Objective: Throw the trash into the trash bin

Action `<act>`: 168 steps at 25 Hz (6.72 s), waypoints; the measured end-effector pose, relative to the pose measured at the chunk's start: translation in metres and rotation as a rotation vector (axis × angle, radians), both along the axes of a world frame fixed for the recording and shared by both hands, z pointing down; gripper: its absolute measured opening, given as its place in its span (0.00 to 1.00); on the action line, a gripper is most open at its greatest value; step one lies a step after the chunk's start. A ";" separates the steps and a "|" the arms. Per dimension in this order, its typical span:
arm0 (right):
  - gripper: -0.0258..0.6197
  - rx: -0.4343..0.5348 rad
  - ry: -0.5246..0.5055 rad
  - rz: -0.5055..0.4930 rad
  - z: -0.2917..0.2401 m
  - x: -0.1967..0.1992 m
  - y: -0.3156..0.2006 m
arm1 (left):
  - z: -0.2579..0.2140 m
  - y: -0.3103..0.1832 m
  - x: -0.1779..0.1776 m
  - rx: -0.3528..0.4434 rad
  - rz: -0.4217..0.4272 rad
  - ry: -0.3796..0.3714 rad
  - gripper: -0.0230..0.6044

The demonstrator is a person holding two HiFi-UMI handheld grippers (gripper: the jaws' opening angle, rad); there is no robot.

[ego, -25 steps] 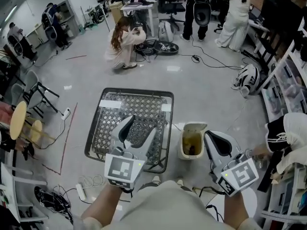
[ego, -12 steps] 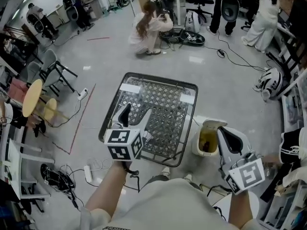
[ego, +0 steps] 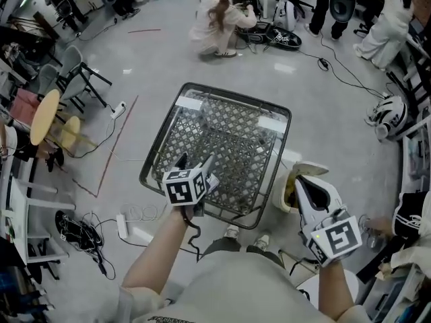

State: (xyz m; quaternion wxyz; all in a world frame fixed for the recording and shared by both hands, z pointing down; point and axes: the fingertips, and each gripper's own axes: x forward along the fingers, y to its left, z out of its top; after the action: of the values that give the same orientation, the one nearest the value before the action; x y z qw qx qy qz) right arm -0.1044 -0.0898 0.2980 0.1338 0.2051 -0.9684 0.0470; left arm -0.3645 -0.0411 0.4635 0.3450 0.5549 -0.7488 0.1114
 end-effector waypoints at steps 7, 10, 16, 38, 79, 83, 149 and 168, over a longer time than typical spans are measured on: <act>0.04 -0.083 0.066 -0.019 0.047 -0.024 -0.004 | 0.082 0.002 -0.021 -0.110 -0.096 0.108 0.64; 0.04 -0.114 0.090 -0.018 0.064 -0.034 -0.003 | 0.115 0.009 -0.028 -0.151 -0.145 0.169 0.64; 0.04 -0.188 0.157 0.002 0.094 -0.034 -0.003 | 0.187 0.026 -0.028 -0.287 -0.254 0.258 0.69; 0.04 -0.287 0.220 0.086 0.142 -0.008 0.002 | 0.272 0.049 -0.016 -0.481 -0.354 0.314 0.68; 0.04 -0.338 0.004 0.625 0.150 0.232 -0.023 | 0.131 -0.144 0.309 -0.181 0.547 0.207 0.31; 0.04 -0.387 0.011 0.643 0.178 0.246 -0.013 | 0.161 -0.139 0.325 -0.223 0.545 0.219 0.31; 0.04 -0.188 -0.053 0.656 0.083 0.267 -0.007 | 0.067 -0.136 0.354 -0.039 0.797 0.045 0.18; 0.04 0.192 -0.162 0.455 -0.120 0.202 0.055 | -0.231 -0.064 0.318 0.545 0.857 -0.182 0.08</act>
State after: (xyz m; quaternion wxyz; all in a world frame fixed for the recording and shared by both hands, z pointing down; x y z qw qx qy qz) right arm 0.0973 -0.0345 0.1784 0.0219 0.4251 -0.9049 -0.0002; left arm -0.0469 -0.1052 0.2324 0.0448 0.8697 -0.4830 0.0914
